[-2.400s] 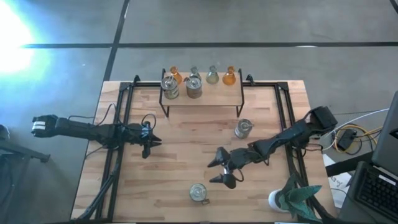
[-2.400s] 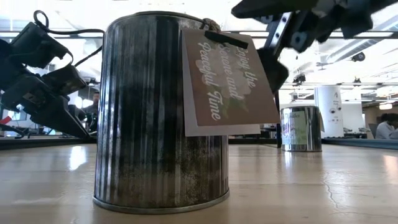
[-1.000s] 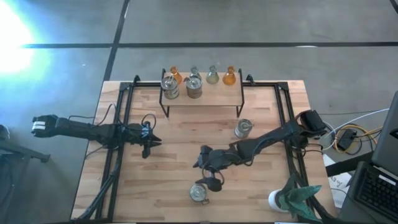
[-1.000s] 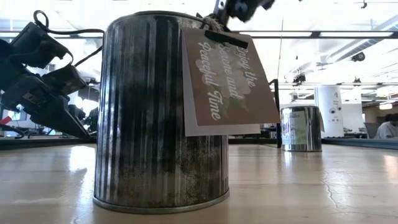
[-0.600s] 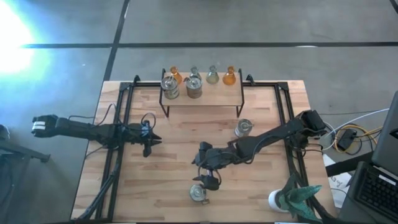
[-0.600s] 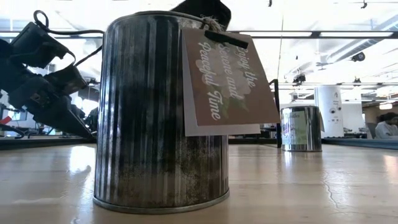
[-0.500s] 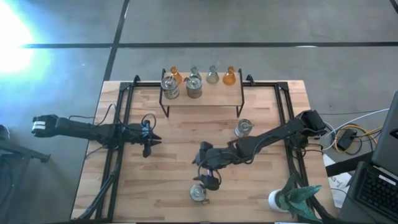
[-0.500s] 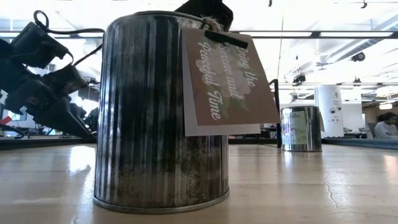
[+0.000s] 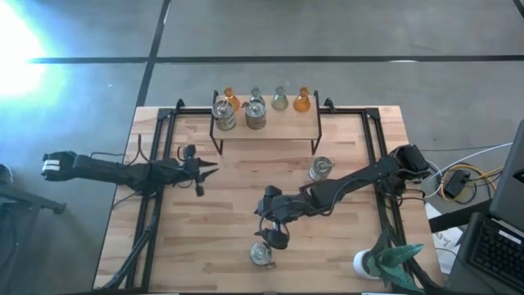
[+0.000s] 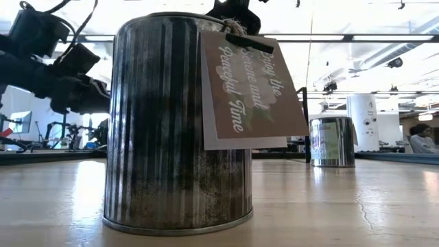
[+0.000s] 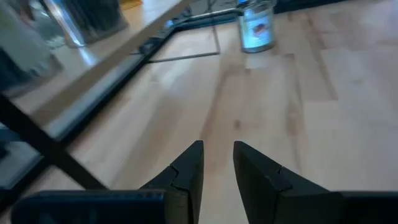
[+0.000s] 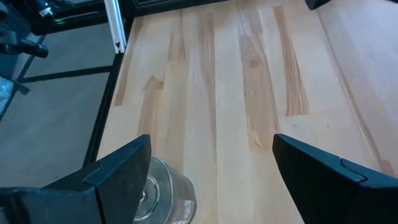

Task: Pick & Place candle stick holders
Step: Put the jar candle on the shelf aligned with the other jar candles

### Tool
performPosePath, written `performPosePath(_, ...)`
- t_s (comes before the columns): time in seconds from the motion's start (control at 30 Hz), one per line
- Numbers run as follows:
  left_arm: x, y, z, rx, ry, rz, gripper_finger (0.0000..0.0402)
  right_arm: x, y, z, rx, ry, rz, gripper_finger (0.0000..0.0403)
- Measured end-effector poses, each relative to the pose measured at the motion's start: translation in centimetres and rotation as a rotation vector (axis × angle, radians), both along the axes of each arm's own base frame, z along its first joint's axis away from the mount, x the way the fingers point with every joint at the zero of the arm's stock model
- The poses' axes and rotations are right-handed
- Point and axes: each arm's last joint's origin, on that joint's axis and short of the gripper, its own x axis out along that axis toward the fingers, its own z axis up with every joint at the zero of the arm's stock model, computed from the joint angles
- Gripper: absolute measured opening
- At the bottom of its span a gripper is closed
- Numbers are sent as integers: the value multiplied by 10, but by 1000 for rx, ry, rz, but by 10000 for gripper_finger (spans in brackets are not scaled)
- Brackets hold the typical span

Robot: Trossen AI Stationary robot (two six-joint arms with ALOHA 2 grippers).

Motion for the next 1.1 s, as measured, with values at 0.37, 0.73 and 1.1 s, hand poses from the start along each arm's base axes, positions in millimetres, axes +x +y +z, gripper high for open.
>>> performPosePath(0.37, 1, 0, 3, -60, -55, 15, 92, 0, 0, -1, -1, 1, 0, 327)
performPosePath(0.73, 2, 0, 6, -62, -89, 4, 92, -1, 2, 1, 19, 27, 38, 327)
performPosePath(1.1, 1, 0, 5, -64, -70, 4, 92, -5, 5, -1, 87, 87, 140, 334)
